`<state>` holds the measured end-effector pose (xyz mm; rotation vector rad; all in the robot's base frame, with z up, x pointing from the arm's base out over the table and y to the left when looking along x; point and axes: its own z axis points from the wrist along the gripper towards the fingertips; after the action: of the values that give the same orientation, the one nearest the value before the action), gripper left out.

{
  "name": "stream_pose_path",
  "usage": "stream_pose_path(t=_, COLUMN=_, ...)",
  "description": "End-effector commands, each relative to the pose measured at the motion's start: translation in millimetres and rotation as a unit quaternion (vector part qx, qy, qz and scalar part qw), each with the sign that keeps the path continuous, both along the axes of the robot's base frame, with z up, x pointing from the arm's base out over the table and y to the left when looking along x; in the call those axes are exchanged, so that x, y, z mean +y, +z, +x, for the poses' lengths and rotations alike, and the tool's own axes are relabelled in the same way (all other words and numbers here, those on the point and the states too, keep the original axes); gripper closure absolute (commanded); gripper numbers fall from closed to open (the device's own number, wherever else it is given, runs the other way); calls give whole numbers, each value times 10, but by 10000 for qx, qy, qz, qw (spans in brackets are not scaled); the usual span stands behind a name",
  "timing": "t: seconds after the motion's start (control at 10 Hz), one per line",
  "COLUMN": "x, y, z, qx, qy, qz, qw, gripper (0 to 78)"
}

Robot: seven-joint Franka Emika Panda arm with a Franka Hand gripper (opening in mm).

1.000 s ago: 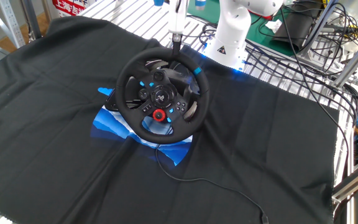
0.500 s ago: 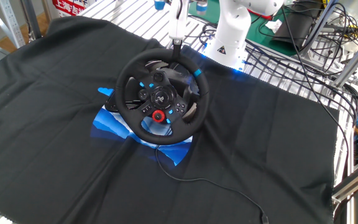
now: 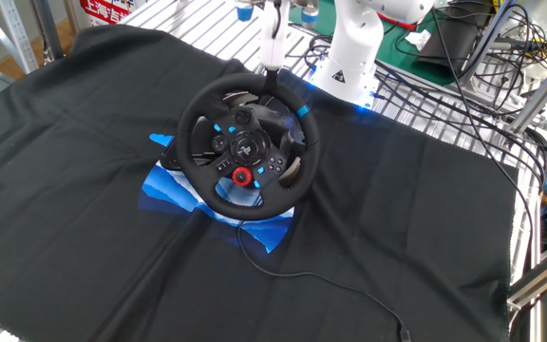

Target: Rotate the steering wheel 90 degrees clockwise

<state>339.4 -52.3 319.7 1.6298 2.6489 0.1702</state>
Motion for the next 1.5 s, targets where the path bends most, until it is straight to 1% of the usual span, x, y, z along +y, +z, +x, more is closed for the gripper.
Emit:
stream_pose_path(t=0.1, x=26, y=-48, z=-53, qx=208, qy=102, qz=-127, qw=9997, gripper=764)
stream_pose_path(t=0.2, x=27, y=-48, z=-54, qx=261, qy=142, qz=-191, qw=9994, gripper=764)
stream_pose_path(t=0.5, x=29, y=-55, z=-52, qx=292, qy=142, qz=-401, qw=9987, gripper=764)
stream_pose_path(t=0.8, x=34, y=-80, z=-43, qx=307, qy=39, qz=-419, qw=9986, gripper=764)
stream_pose_path(t=0.9, x=37, y=-95, z=-37, qx=307, qy=19, qz=-484, qw=9984, gripper=764)
stream_pose_path(t=1.0, x=39, y=-105, z=-33, qx=308, qy=1, qz=-499, qw=9983, gripper=764)
stream_pose_path(t=1.2, x=42, y=-129, z=-26, qx=309, qy=21, qz=-583, qw=9978, gripper=764)
stream_pose_path(t=1.5, x=48, y=-174, z=-14, qx=316, qy=24, qz=-601, qw=9977, gripper=764)
